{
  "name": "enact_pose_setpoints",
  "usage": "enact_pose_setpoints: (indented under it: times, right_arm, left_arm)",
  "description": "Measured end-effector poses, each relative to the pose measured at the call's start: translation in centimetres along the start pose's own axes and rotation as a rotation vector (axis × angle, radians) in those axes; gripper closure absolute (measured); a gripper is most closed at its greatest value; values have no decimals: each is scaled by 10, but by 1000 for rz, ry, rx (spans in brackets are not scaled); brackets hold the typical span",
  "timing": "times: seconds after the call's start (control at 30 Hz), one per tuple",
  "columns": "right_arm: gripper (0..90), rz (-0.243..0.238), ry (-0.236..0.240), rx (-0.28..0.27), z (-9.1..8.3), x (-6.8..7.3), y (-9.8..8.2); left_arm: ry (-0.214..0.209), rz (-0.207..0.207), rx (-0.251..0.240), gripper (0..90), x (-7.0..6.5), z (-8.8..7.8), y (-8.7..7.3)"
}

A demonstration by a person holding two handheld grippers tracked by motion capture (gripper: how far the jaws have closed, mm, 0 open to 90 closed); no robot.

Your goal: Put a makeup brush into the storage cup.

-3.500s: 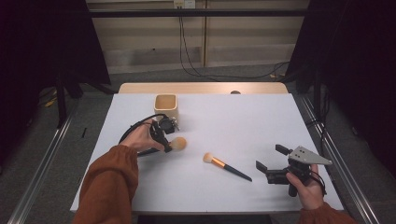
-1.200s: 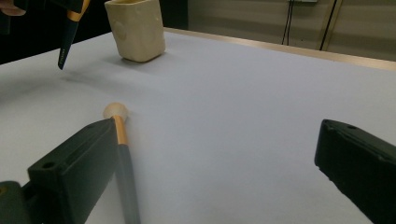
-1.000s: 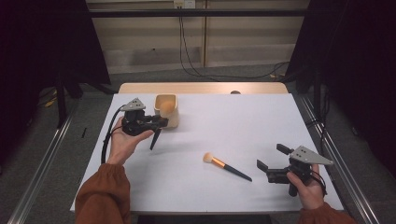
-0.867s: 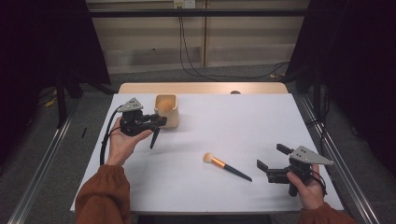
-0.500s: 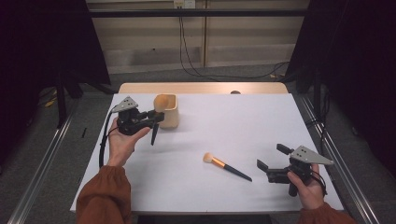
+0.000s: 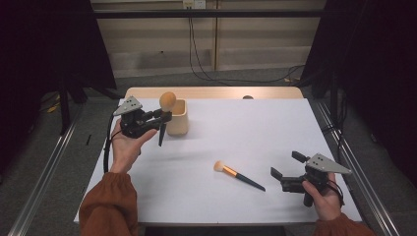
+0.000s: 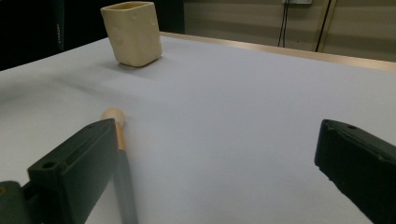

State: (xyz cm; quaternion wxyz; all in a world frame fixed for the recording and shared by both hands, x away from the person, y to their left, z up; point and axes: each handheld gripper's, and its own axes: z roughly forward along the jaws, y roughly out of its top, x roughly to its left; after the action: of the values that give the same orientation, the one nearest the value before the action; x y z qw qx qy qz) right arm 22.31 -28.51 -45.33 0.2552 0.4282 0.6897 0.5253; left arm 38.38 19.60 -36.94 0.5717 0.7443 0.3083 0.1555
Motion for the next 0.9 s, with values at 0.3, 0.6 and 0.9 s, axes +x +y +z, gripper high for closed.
enact_pose_setpoints:
  times: [0.3, 0.6, 0.9]
  right_arm:
    - [0, 0, 3, 5, 1, 0, 0]
    - [0, -2, 3, 6, 1, 0, -1]
    - [0, 1, 0, 5, 0, -1, 0]
  left_arm:
    - [11, 5, -32, 664, 4, 0, 20]
    - [46, -7, -51, 664, 6, 0, 36]
    - [61, 26, -56, 664, 8, 2, 50]
